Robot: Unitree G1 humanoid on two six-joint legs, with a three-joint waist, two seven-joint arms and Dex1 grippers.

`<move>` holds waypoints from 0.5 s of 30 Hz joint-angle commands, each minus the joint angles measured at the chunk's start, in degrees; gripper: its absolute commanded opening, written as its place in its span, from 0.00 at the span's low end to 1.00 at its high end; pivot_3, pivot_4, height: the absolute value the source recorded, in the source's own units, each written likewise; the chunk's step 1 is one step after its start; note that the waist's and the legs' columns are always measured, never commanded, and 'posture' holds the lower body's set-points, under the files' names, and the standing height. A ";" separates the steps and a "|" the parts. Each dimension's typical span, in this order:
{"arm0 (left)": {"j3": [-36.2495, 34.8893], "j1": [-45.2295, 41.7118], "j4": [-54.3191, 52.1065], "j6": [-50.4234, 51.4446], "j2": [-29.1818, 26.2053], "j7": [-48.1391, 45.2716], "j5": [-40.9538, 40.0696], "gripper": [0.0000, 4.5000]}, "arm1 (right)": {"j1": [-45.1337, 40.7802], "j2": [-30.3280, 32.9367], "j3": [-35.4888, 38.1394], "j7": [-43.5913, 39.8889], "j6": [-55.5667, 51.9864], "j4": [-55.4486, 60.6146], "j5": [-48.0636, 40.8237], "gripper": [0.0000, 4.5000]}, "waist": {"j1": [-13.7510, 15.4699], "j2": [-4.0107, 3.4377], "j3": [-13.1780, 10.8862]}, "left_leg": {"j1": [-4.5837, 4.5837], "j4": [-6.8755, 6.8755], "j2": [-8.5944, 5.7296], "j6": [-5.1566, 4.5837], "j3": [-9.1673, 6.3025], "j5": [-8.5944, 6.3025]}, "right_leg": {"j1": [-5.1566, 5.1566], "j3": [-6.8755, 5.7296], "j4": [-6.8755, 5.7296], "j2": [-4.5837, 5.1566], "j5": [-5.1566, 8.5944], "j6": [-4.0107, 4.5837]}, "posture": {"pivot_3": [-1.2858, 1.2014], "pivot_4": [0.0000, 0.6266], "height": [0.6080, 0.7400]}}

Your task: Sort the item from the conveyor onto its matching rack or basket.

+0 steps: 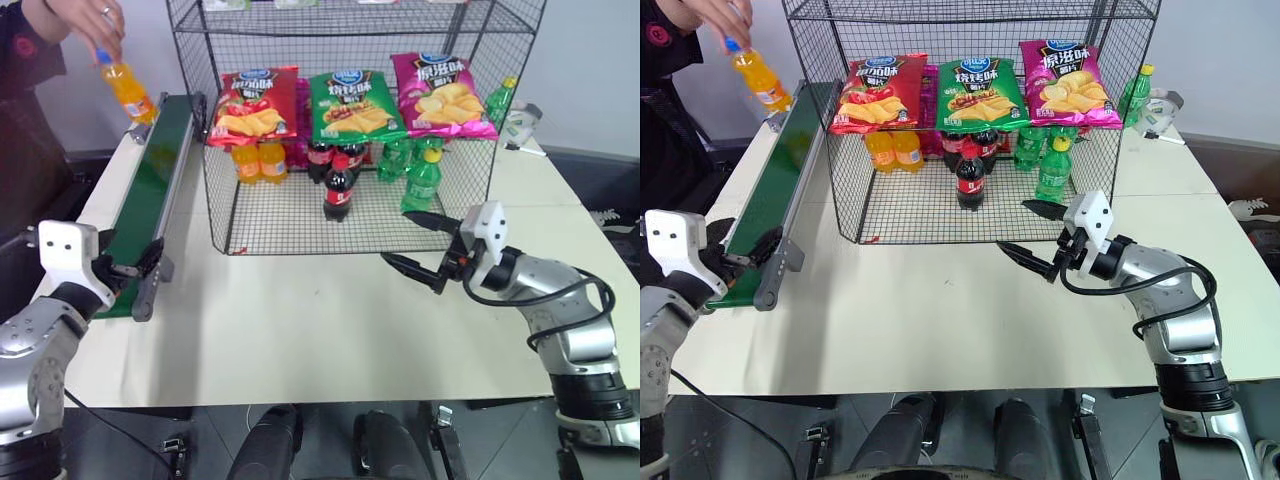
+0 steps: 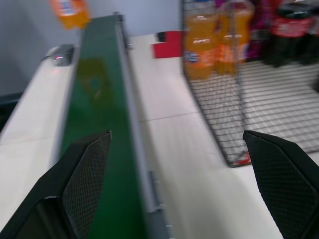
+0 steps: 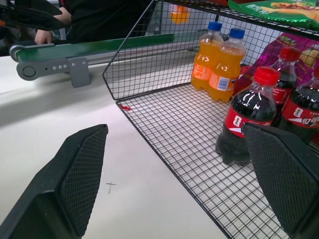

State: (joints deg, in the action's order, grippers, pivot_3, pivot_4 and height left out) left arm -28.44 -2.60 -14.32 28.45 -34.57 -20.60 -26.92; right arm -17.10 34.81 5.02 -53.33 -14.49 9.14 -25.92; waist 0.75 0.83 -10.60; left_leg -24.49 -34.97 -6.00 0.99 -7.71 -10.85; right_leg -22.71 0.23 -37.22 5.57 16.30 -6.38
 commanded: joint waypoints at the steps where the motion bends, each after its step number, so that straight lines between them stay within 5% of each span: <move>1: -2.41 -1.58 1.22 -2.58 -0.28 2.85 2.32 0.98 | -0.85 -0.03 0.72 -0.27 1.42 0.49 -0.19 1.00 | -0.03 0.00 0.00 | 0.00 0.00 0.01 0.00 0.00 0.00 | -0.01 0.00 0.00 -0.01 0.00 0.00 | 0.52 0.24 1.00; 15: -2.38 -7.03 9.75 -7.00 0.48 11.47 9.61 0.98 | -2.62 -0.53 -0.02 0.82 0.86 1.07 -0.02 1.00 | -0.06 0.01 0.00 | 0.00 -0.01 -0.01 0.00 0.01 0.00 | -0.01 -0.01 0.00 -0.01 -0.11 -0.19 | 0.52 0.24 1.00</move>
State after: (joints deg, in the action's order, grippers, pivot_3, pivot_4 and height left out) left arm -30.06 -8.87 -4.13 24.24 -33.64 -9.70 -18.70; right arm -18.55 34.63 4.76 -52.76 -14.08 8.77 -25.57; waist 0.69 0.84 -10.60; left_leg -24.49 -34.98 -6.01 0.99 -7.70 -10.85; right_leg -22.74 0.22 -37.22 5.56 16.19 -6.58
